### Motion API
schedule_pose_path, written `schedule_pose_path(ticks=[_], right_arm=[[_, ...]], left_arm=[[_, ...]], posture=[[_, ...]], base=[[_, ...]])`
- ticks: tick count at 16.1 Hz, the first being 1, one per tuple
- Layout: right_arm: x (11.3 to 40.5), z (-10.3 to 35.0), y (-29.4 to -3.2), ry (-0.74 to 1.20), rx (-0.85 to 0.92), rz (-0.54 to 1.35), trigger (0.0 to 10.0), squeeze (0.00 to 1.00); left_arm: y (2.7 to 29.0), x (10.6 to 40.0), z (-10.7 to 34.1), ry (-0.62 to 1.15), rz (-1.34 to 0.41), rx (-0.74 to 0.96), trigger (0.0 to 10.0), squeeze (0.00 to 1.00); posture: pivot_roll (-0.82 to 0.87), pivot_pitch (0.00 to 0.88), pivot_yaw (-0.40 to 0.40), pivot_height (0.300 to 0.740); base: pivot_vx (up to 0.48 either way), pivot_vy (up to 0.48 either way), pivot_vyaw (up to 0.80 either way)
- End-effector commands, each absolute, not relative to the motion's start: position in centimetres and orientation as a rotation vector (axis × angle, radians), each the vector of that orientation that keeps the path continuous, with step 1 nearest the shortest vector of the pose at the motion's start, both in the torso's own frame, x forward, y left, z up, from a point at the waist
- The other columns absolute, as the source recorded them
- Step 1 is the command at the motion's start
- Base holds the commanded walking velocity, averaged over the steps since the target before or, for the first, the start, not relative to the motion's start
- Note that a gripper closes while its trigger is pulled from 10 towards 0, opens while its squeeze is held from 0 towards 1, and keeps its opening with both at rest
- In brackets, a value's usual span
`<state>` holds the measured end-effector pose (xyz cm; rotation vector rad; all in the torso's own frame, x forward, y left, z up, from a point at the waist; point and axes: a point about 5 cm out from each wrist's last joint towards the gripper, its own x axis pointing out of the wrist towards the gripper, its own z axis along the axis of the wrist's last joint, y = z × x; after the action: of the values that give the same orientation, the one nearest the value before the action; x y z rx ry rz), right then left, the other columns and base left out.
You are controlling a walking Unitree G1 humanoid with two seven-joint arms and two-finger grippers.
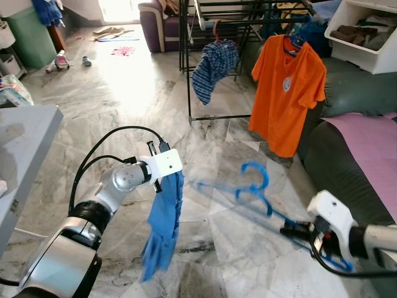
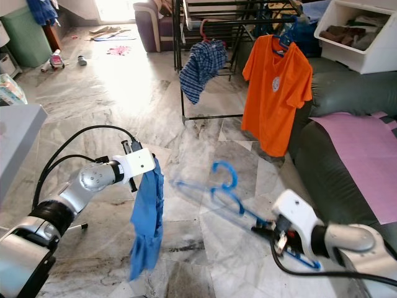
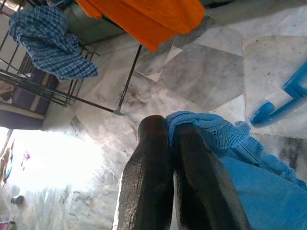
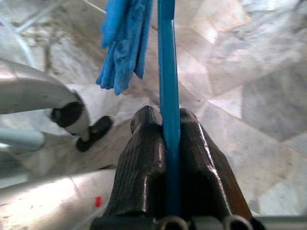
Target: Hang hanger
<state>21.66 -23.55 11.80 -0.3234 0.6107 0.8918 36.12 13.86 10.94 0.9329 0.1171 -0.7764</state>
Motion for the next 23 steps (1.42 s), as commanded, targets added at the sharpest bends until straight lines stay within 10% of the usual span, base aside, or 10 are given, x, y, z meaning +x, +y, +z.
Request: schedule_pose_path(ticks=[1, 23], right_arm=[[21.6, 12.5, -23.4, 0.595, -0.331, 0.915, 10.0, 0.0], [22.1, 10.1, -21.1, 0.589, -0.372, 0.976, 10.0, 0.0]], left_arm=[[13.9, 36.5, 11.5, 0.105, -0.76, 0.943, 10.0, 0.0], [13.7, 36.8, 12.1, 0.11, -0.724, 0.735, 10.0, 0.0]], posture=[[-0.09, 0.034, 0.002, 0.74], [-0.08, 0.035, 0.004, 0.74]], base=[[0.0, 0.0, 0.0], [0.0, 0.0, 0.0]])
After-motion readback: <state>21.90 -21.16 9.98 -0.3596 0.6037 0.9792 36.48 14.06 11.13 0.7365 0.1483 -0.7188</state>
